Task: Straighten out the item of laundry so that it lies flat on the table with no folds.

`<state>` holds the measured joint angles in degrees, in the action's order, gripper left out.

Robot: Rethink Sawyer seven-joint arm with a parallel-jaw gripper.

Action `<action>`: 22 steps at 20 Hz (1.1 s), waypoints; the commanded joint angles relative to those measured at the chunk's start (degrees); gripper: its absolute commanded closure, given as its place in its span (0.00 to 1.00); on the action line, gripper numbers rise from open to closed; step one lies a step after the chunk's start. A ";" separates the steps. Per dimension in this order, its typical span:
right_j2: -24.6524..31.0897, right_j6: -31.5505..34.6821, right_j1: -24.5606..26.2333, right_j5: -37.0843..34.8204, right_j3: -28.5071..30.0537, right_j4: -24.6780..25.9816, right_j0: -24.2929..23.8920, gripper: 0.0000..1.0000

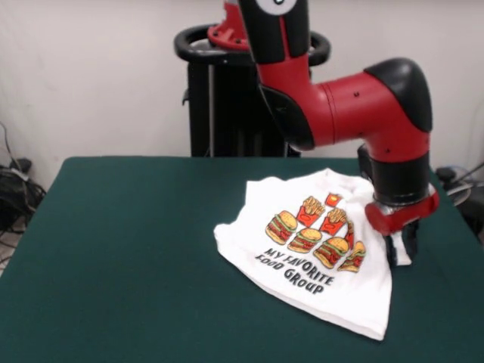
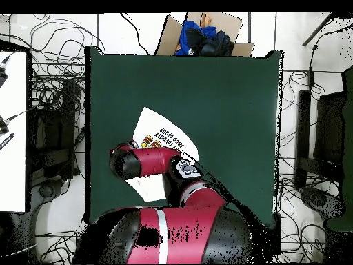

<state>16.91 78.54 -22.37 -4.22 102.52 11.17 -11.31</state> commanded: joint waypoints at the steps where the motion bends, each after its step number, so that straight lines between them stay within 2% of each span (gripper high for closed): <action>1: -2.87 7.65 7.04 -11.89 -7.07 -3.70 1.51 1.00; 3: -1.89 4.50 8.20 -6.87 -7.27 0.56 0.65 1.00; 7: -2.64 5.09 9.45 -6.08 -8.93 0.46 1.30 1.00; 14: -4.26 6.47 10.15 -9.95 -13.46 -1.27 3.70 1.00; 22: -3.40 7.81 8.45 -13.68 -13.36 -1.22 3.61 1.00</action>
<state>15.14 78.54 -21.80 -16.12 95.61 11.18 -8.66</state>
